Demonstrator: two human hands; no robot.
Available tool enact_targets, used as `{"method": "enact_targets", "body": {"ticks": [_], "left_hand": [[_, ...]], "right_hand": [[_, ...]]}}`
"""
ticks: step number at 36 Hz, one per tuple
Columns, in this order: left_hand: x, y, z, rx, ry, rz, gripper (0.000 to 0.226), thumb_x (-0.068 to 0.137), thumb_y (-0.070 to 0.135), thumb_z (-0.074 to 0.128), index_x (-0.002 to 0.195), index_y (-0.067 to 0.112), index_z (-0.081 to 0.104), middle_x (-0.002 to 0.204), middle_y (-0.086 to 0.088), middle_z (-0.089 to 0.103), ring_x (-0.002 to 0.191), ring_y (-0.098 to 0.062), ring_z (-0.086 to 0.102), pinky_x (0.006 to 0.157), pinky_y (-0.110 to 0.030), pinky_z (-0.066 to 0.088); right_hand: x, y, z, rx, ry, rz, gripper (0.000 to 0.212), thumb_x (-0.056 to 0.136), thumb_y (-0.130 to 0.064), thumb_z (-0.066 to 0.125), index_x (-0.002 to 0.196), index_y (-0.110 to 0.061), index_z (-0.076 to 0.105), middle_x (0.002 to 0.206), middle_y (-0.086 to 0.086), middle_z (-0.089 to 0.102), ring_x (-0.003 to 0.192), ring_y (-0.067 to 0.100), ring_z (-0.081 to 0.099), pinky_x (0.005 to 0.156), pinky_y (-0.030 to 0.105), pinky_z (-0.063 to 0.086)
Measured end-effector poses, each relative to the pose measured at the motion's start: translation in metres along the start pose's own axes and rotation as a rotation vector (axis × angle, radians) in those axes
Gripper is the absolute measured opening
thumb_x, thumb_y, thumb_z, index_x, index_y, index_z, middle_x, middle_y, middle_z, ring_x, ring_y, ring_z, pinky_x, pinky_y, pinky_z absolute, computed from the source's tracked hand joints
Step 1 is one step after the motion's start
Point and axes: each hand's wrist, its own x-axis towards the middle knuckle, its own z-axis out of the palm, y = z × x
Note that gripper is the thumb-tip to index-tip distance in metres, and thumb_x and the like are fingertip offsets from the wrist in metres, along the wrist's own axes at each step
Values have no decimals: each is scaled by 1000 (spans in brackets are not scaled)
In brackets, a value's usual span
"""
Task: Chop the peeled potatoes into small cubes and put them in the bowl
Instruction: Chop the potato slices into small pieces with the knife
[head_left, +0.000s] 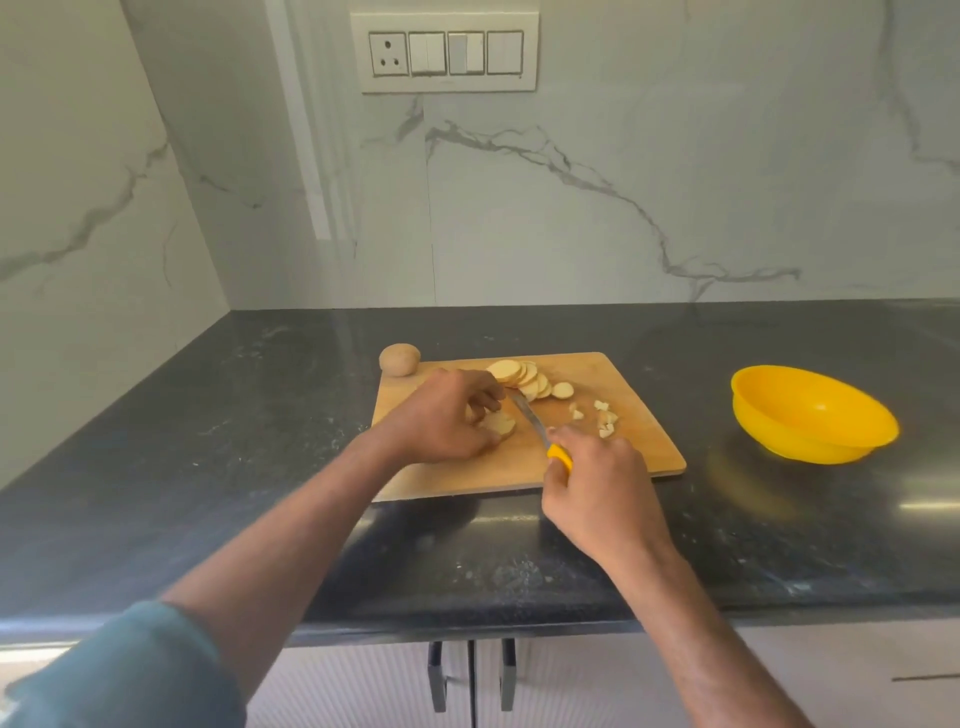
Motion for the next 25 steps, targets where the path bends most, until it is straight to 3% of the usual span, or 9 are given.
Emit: {"method": "enact_targets", "body": {"ticks": [4,7,10,17,20,25], "left_hand": [[-10,-21,7,-98,140,-3,37,78,32,83,110,17,72,95,5,68,85,-8,62,75,-22,51],[-14,-35,11,-134,194,-38,15,84,15,77,98,19,80,88,5,73,79,-8,60,72,-23,47],[-13,-38,10,-114,199,-81,15,87,10,76,96,21,82,89,10,74,82,-3,59,75,-19,44],[-5,-40,17,-108,219,-113,12,85,16,80,86,27,82,83,17,72,82,-6,59,87,-46,51],[-3,-37,18,-111,218,-118,11,85,16,79,85,27,82,82,16,73,82,-7,60,88,-46,52],[-3,-34,22,-98,223,-126,13,86,17,77,81,28,79,83,16,73,87,-11,64,93,-49,51]], "right_hand": [[0,-2,-1,-37,0,-1,37,87,-18,58,122,-21,69,90,8,75,80,30,69,67,37,56],[-1,-4,0,-79,-18,-13,36,87,-17,57,121,-20,69,84,7,74,76,30,68,64,35,54],[1,-5,1,-111,-25,-22,34,87,-16,57,118,-20,71,82,7,74,75,30,68,64,35,53],[-1,-12,6,-125,-37,-64,35,88,-17,54,119,-19,69,81,5,73,73,26,68,61,32,51],[-3,-17,5,-112,-43,-83,37,91,-16,55,126,-18,67,82,4,73,73,22,68,57,21,39],[-6,-19,5,-111,-51,-93,37,91,-16,57,127,-16,67,78,2,72,62,14,57,55,15,35]]}}
